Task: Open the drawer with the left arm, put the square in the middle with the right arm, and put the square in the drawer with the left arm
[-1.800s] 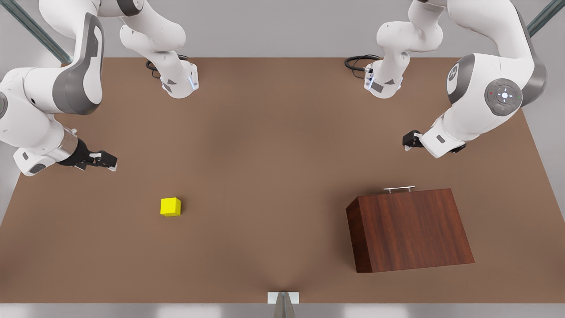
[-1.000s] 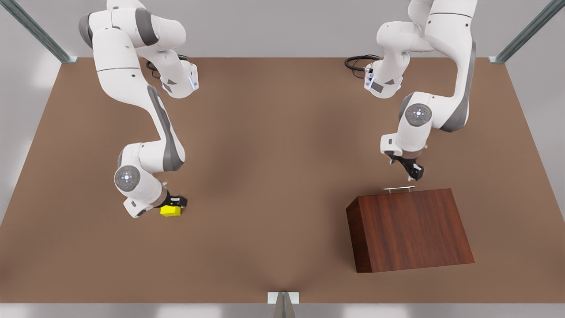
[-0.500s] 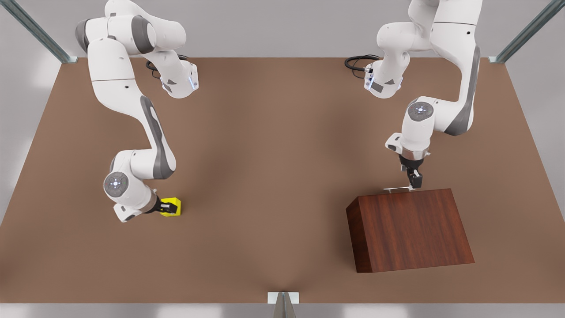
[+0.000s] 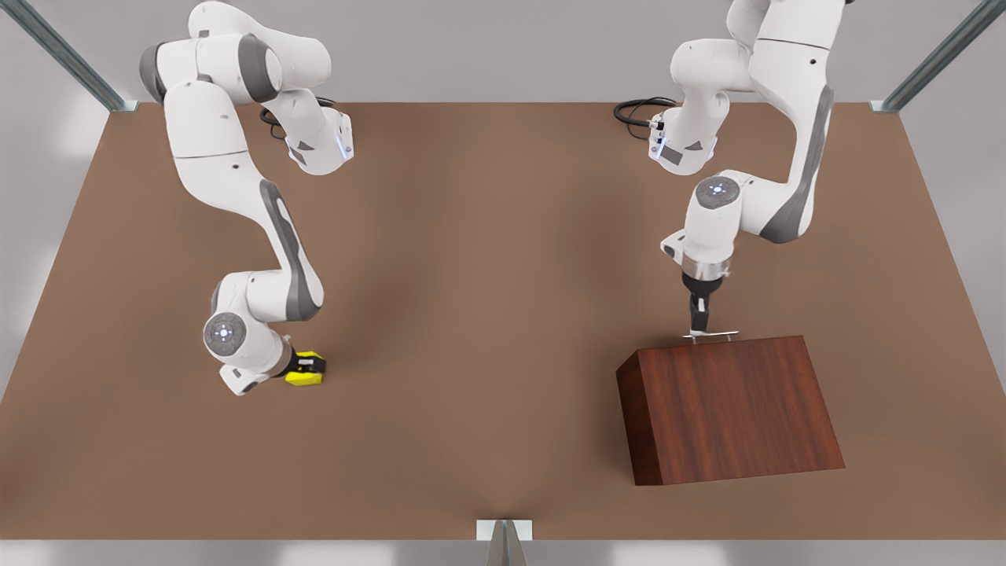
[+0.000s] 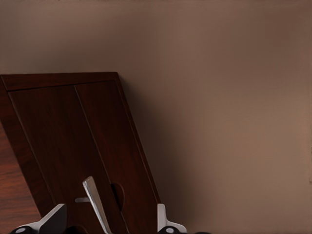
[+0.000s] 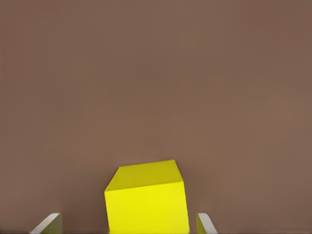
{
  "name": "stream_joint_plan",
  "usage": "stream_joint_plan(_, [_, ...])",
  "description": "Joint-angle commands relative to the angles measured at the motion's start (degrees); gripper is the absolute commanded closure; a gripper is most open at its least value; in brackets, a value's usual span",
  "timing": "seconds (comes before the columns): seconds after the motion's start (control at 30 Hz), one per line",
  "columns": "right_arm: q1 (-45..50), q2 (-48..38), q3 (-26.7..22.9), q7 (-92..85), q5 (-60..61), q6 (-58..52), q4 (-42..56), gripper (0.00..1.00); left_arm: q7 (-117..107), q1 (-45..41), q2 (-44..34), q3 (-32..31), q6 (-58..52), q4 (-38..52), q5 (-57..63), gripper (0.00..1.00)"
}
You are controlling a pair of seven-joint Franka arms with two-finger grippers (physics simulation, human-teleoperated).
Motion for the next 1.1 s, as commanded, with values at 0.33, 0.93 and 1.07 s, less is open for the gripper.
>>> stream_joint_plan(0.33, [-0.4,1.1,-0.1,-6.6,0.0,0.2,-0.7,0.00,6.5,1.6,0.3,0.2,-1.0,-0.2,0.2,0.12])
stream_joint_plan(0.93, [-0.6,4.4,0.0,-6.6,0.3,0.6,-0.1,0.00,6.4,1.7,0.9,2.5,-1.3,0.0,0.4,0.17])
stream_joint_plan(1.07, [-0.5,5.2,0.0,-6.6,0.2,2.9,-0.2,0.22,6.2,1.7,1.4,3.2,-1.2,0.1,0.4,0.17])
